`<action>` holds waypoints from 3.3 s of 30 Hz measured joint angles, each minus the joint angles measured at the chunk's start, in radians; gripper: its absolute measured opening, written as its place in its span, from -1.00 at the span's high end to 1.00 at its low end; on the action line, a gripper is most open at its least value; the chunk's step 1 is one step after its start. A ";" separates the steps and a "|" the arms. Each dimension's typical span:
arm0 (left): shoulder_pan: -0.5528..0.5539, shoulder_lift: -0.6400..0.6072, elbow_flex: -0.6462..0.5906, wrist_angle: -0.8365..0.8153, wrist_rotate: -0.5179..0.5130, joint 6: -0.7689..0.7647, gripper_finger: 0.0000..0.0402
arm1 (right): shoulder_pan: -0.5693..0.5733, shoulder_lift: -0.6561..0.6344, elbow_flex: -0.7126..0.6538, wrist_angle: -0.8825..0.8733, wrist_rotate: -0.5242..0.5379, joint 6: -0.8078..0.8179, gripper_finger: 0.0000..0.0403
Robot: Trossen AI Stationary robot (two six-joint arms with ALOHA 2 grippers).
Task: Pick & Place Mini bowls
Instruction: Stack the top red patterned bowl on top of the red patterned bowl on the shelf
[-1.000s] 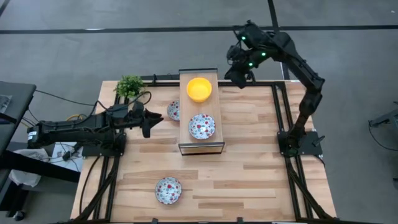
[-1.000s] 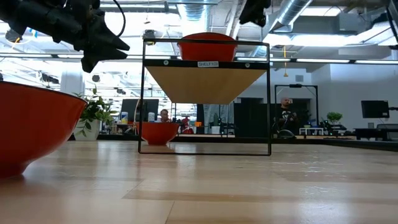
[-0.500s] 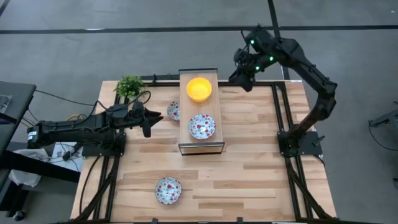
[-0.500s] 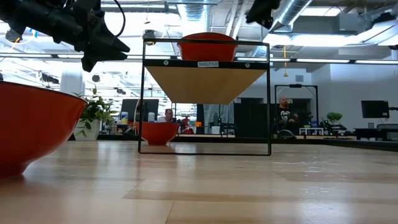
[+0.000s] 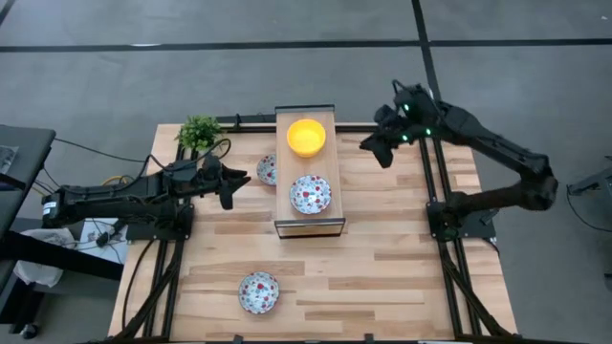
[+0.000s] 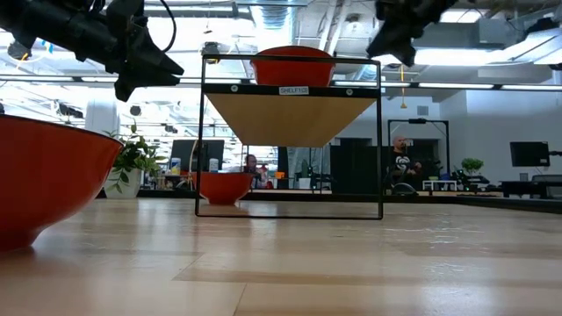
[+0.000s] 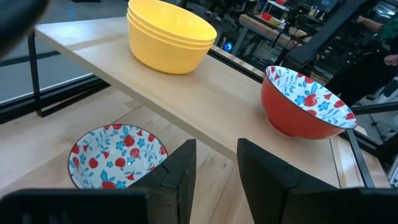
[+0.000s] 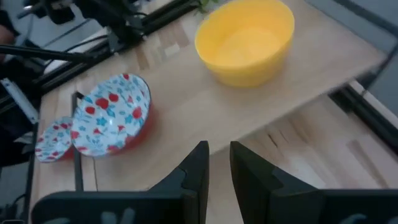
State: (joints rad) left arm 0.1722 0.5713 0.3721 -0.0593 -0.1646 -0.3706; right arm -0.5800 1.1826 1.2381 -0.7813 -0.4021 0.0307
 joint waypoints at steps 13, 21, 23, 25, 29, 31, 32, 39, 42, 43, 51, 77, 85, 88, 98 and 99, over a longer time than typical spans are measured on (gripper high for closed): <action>0.000 0.000 0.000 0.000 -0.015 0.000 0.42 | 0.076 -0.407 -0.351 0.201 0.112 0.161 0.73; 0.000 0.000 0.000 0.000 -0.049 0.000 0.42 | 0.110 -0.652 -0.517 0.226 0.211 0.276 0.73; 0.000 0.000 0.000 0.000 -0.061 0.000 0.42 | 0.124 -0.720 -0.558 0.251 0.236 0.292 0.73; 0.000 0.000 0.000 0.000 -0.072 0.000 0.42 | 0.139 -0.790 -0.593 0.256 0.270 0.306 0.73; 0.000 0.015 0.000 0.001 -0.090 0.000 0.42 | 0.165 -0.926 -0.669 0.287 0.306 0.321 0.73; 0.000 0.037 0.005 0.001 -0.090 0.000 0.42 | 0.172 -0.992 -0.706 0.316 0.309 0.328 0.73; 0.000 0.052 0.011 0.000 -0.091 0.000 0.42 | 0.175 -1.024 -0.720 0.319 0.312 0.328 0.73; 0.013 0.195 0.084 -0.012 -0.090 0.022 0.42 | 0.173 -1.181 -0.806 0.323 0.326 0.350 0.73; 0.043 0.248 0.115 -0.016 -0.089 0.023 0.42 | 0.173 -1.177 -0.826 0.327 0.336 0.354 0.73; 0.053 0.263 0.127 -0.020 -0.086 0.023 0.42 | 0.173 -1.173 -0.835 0.361 0.346 0.354 0.73; 0.171 0.356 0.208 -0.199 -0.061 -0.081 0.42 | 0.173 -1.180 -0.904 0.445 0.356 0.344 0.73; 0.375 0.654 0.216 -0.173 0.196 -0.321 0.42 | 0.173 -1.180 -0.904 0.476 0.354 0.362 0.73; 0.375 0.658 0.216 -0.157 0.196 -0.339 0.42 | 0.173 -1.180 -0.904 0.476 0.354 0.362 0.73; 0.375 0.678 0.217 -0.156 0.196 -0.346 0.42 | 0.173 -1.180 -0.904 0.476 0.354 0.362 0.73; 0.375 0.760 0.217 -0.092 0.218 -0.371 0.42 | 0.173 -1.180 -0.903 0.476 0.350 0.363 0.73; 0.375 0.765 0.217 -0.087 0.218 -0.371 0.42 | 0.173 -1.180 -0.903 0.476 0.350 0.363 0.73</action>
State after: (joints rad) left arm 0.5472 1.3365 0.5888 -0.1465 0.0533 -0.7418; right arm -0.4074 0.0029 0.3347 -0.3049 -0.0517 0.3934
